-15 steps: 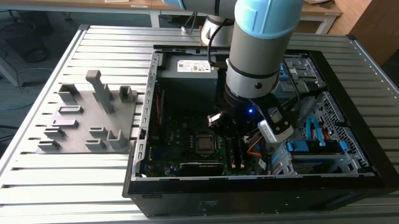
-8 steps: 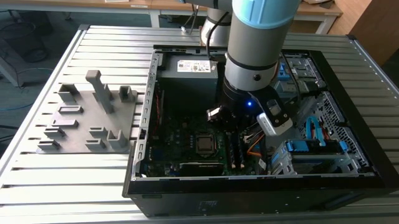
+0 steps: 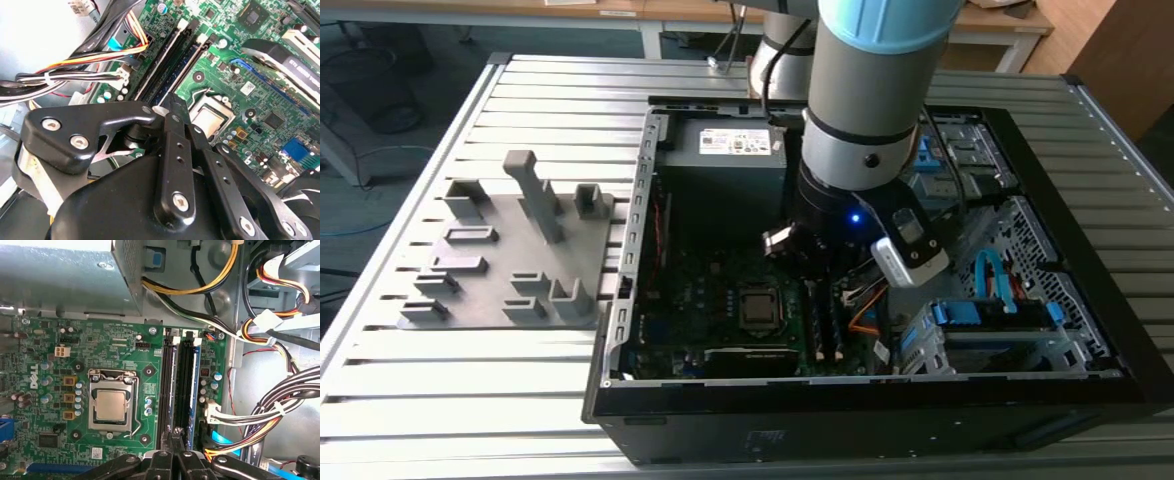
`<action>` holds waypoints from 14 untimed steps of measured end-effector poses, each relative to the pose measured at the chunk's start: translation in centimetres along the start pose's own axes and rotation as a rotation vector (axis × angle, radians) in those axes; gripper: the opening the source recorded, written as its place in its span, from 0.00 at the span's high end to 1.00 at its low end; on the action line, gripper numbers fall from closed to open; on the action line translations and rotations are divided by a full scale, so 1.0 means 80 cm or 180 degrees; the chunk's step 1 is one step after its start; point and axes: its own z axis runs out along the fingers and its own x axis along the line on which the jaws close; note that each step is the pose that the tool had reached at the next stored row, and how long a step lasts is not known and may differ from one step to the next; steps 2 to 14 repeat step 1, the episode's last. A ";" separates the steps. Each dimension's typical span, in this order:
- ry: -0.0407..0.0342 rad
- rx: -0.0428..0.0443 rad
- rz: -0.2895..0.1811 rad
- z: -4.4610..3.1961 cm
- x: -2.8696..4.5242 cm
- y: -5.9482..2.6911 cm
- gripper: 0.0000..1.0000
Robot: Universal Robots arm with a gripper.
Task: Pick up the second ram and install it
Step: 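Press down the second ram until it locks into place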
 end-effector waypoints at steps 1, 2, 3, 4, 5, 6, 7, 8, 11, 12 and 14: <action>0.0000 0.0000 0.0000 0.0000 0.0000 0.000 0.90; 0.0000 0.0000 0.0000 0.0000 0.0000 0.000 0.90; 0.0000 0.0000 0.0000 0.0000 0.0000 0.000 0.90; 0.0000 0.0000 0.0000 0.0000 0.0000 0.000 0.90; 0.0000 0.0000 0.0000 0.0000 0.0000 0.000 0.90; 0.0000 0.0000 0.0000 0.0000 0.0000 0.000 0.90; 0.0000 0.0000 0.0000 0.0000 0.0000 0.000 0.90; 0.0000 0.0000 0.0000 0.0000 0.0000 0.000 0.90; 0.0000 0.0000 0.0000 0.0000 0.0000 0.000 0.90; 0.0000 0.0000 0.0000 0.0000 0.0000 0.000 0.90; 0.0000 0.0000 0.0000 0.0000 0.0000 0.000 0.90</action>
